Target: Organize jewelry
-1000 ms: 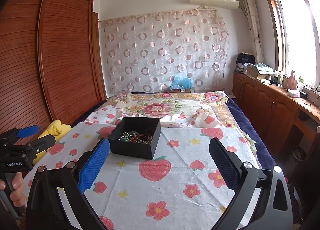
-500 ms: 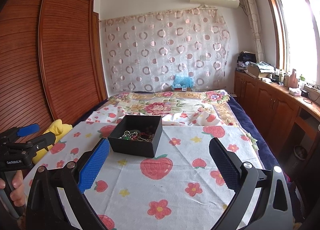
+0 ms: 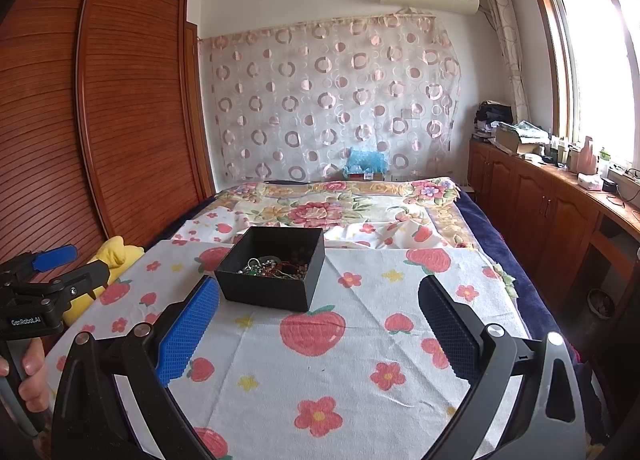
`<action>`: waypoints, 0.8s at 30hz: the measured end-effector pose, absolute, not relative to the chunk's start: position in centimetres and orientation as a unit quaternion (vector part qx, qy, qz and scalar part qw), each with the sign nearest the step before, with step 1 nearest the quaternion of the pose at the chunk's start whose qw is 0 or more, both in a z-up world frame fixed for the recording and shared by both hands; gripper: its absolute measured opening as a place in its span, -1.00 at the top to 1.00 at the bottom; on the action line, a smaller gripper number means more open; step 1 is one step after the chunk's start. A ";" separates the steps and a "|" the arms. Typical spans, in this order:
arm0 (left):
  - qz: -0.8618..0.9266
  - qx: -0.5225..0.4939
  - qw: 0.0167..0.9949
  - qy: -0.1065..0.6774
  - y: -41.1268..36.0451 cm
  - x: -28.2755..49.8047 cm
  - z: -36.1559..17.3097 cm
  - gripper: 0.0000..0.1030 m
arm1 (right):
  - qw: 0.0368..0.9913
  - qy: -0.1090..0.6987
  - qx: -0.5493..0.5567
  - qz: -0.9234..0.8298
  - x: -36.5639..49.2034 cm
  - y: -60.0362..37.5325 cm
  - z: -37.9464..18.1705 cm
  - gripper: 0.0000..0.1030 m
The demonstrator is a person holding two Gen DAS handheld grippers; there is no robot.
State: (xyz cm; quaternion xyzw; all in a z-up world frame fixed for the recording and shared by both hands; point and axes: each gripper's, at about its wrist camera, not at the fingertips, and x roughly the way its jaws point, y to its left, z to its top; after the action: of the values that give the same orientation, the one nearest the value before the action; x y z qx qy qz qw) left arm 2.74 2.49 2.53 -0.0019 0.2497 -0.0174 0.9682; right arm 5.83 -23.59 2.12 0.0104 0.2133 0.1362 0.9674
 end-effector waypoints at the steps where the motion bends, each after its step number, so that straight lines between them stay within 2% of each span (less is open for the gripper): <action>1: -0.017 -0.002 0.968 0.249 2.5 2.7 2.5 -0.85 | 0.967 0.213 0.010 0.136 5.8 -23.6 2.1 -0.95; 24: -0.016 -0.004 0.969 0.246 2.5 2.6 2.8 -0.85 | 0.967 0.213 0.011 0.136 5.8 -23.6 2.2 -0.95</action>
State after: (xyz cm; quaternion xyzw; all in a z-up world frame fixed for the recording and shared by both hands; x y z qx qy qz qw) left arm 2.65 2.50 2.82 -0.0041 0.2457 -0.0162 0.9692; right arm 5.83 -23.61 2.19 0.0106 0.2134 0.1363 0.9673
